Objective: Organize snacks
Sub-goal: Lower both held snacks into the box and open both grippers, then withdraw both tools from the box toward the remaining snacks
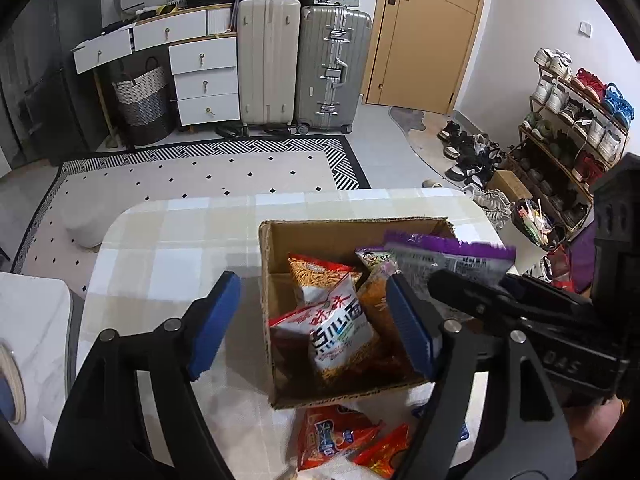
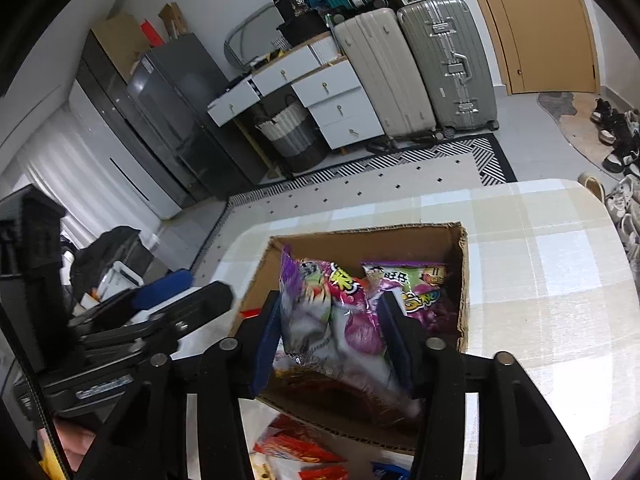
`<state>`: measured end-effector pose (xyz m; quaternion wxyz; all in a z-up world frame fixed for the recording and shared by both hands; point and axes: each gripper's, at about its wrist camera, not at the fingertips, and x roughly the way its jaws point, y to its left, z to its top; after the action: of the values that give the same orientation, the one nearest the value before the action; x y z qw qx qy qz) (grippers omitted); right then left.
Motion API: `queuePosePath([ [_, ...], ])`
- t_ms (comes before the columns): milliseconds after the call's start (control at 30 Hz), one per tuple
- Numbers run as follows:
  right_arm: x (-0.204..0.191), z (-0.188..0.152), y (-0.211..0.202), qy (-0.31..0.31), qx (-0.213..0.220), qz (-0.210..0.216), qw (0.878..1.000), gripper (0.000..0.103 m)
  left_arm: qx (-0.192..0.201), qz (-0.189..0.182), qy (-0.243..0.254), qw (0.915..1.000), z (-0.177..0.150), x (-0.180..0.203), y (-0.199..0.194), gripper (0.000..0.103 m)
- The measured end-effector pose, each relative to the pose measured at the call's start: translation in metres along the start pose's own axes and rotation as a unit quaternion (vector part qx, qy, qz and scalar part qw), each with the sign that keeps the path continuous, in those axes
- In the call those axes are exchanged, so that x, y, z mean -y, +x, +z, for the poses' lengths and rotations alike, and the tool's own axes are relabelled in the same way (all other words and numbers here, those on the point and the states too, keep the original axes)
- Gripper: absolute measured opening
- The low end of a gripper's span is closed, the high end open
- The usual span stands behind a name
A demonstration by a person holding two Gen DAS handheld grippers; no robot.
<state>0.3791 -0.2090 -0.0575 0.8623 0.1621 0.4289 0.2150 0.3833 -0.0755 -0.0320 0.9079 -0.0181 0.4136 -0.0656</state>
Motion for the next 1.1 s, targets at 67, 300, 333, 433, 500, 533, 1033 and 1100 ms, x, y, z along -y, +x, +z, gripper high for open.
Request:
queuePosePath([
  [67,-0.001,-0.001,-0.003,-0.001,0.009,-0.001,1.000,0.052,0.002,0.003,-0.001,1.0000,-0.003,-0.003,-0.006,0.076],
  [300,-0.012,-0.003,-0.029,-0.013,0.029,0.002,0.999,0.053,0.006,0.008,-0.003,0.9999,-0.017,-0.003,-0.035,0.076],
  [333,-0.015,-0.004,-0.034,-0.016,0.032,0.003,0.999,0.053,0.009,0.009,-0.002,0.9999,-0.020,-0.002,-0.042,0.077],
  [433,-0.027,-0.008,-0.052,-0.025,0.042,0.008,0.999,0.053,0.015,0.011,-0.003,0.9998,-0.028,-0.001,-0.061,0.078],
  [500,-0.037,-0.013,-0.067,-0.035,0.050,0.011,0.998,0.053,0.018,0.012,-0.004,0.9998,-0.031,-0.001,-0.074,0.078],
  [533,-0.041,-0.016,-0.075,-0.040,0.055,0.010,0.998,0.053,0.021,0.013,-0.004,0.9997,-0.033,0.000,-0.083,0.078],
  [1033,-0.107,-0.094,-0.208,-0.126,0.151,0.019,0.980,0.078,0.100,0.019,-0.012,0.9948,-0.090,-0.009,-0.231,0.081],
  [1100,-0.112,-0.112,-0.224,-0.133,0.173,0.020,0.976,0.088,0.118,0.021,-0.010,0.9927,-0.108,-0.007,-0.252,0.082],
])
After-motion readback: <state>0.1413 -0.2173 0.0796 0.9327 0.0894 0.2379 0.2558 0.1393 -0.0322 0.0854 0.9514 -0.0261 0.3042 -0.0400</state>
